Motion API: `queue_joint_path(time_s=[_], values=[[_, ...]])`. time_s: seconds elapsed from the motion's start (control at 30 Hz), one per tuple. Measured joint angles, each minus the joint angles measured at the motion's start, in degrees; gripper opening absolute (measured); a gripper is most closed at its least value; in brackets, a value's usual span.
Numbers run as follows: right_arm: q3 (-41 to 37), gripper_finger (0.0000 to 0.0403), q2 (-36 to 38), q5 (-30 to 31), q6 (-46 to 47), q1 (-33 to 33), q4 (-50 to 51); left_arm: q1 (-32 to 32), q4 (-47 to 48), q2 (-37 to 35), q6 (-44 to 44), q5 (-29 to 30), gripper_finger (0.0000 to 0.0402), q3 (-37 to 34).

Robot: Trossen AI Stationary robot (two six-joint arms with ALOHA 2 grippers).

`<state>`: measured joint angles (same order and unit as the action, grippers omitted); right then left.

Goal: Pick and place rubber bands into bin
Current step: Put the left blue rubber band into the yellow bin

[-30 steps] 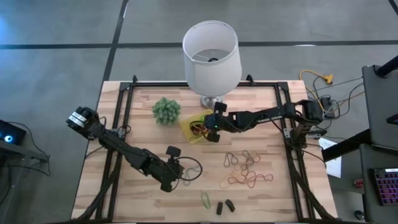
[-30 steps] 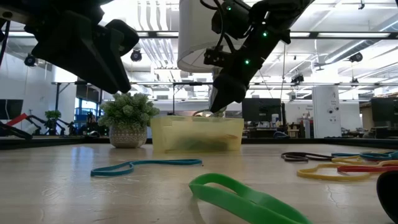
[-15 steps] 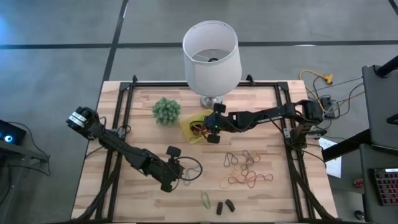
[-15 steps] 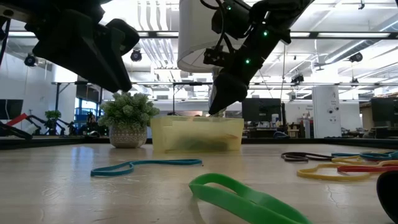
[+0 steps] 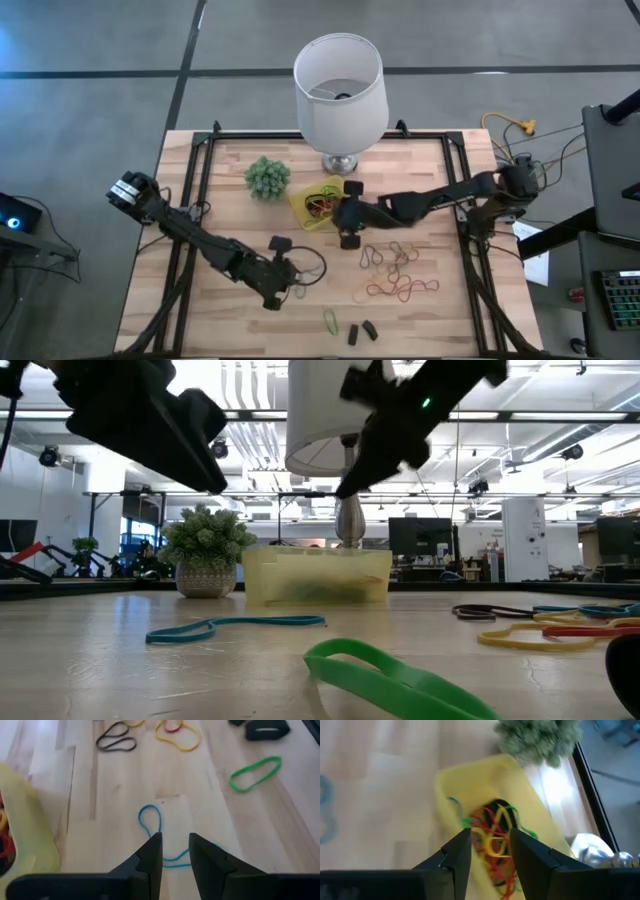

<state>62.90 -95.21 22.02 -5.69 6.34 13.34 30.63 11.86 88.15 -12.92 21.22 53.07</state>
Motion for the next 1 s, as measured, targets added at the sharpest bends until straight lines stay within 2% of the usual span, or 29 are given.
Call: queue_joint_path(time_s=[0.17, 0.53, 0.73, 1.0], values=[[-2.5, 0.0125, 4.6, 0.0, 2.7, 5.2, 0.0, -1.2, 0.1, 2.0, -4.8, -0.2, 0.0080, -0.1], [-8.2, 0.0131, 14.8, 0.5, 7.5, 16.0, -0.9, -4.1, -1.3, 7.6, -6.3, -2.8, 0.0080, -0.2], [-10.8, 0.0123, 16.8, 1.0, 7.8, 19.2, -3.9, -4.7, -6.2, 9.9, -6.4, -2.8, 0.0080, -0.1], [-12.8, 0.0121, 16.7, 2.4, 8.5, 21.5, -3.8, -4.8, -6.9, 13.2, -6.4, -3.0, 0.0080, -0.1]])
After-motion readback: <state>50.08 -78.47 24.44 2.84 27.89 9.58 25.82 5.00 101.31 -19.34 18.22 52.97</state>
